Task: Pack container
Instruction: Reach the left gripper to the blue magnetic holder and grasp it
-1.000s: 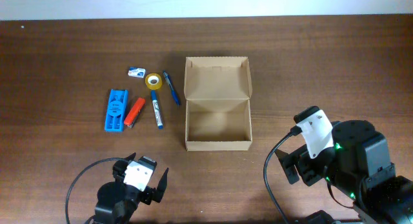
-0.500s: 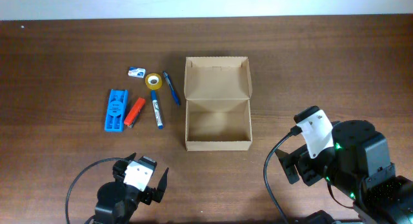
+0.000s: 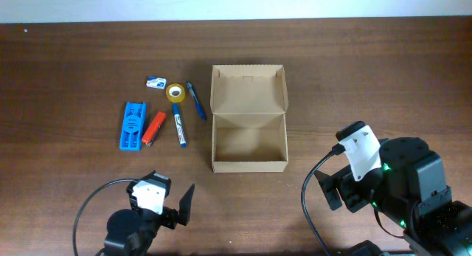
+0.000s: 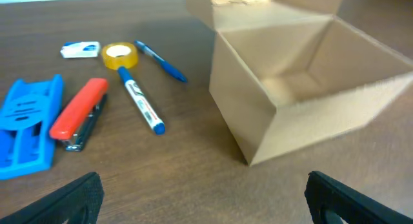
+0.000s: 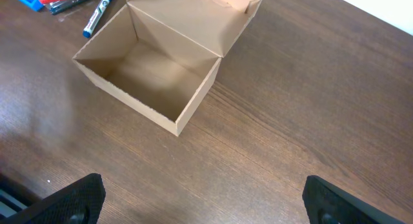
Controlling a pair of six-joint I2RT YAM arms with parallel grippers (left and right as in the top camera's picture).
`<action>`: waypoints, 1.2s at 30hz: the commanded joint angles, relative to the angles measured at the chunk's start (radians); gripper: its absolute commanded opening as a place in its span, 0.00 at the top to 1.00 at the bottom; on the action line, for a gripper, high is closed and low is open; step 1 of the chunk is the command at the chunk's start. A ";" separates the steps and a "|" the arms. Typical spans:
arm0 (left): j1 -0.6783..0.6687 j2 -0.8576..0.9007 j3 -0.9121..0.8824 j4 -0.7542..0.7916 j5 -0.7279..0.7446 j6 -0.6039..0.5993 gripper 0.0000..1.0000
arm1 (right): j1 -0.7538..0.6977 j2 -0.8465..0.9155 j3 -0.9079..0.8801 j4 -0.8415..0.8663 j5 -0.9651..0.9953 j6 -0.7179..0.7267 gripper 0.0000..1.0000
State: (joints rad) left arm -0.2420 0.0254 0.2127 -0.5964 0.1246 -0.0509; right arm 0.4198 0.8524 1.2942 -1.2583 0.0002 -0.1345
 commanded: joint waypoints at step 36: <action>0.441 1.506 0.805 0.058 -0.192 0.236 0.00 | 0.005 -0.002 0.019 0.001 0.012 0.001 0.01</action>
State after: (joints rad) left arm 0.1844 1.4921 0.9955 -0.5549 -0.1005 0.1337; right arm 0.4206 0.8524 1.2972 -1.2583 0.0006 -0.1341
